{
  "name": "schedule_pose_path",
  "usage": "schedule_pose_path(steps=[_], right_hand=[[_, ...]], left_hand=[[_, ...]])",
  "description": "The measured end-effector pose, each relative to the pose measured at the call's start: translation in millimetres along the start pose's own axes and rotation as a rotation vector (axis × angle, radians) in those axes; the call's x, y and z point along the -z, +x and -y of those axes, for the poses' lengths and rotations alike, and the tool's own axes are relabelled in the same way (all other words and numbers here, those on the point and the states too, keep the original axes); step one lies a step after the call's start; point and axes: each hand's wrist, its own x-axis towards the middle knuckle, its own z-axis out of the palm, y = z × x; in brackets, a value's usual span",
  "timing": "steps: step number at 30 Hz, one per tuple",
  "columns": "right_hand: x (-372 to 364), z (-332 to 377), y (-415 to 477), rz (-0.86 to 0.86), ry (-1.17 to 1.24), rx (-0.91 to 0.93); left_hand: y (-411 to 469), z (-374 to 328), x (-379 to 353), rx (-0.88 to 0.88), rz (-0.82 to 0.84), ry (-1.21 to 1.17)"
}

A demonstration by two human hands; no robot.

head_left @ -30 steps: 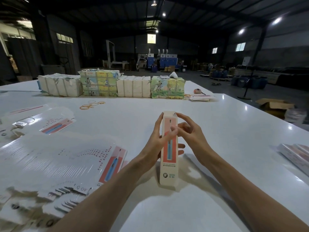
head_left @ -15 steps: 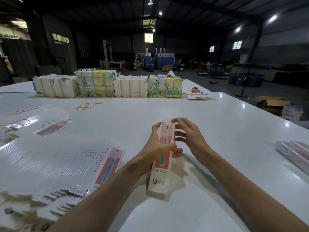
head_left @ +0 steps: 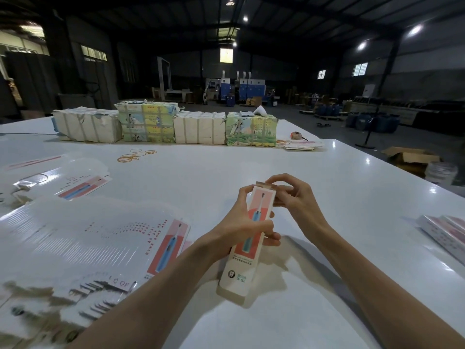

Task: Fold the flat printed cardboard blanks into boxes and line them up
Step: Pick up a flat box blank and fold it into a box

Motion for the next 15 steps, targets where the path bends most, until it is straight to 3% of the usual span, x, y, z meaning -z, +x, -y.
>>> schedule_pose_path(steps=[5, 15], right_hand=[[2, 6, 3, 0.034, 0.310, -0.164], [10, 11, 3, 0.016, 0.505, -0.347]], left_hand=[[0, 2, 1, -0.030, 0.042, -0.002], [2, 9, 0, -0.152, -0.005, 0.056]])
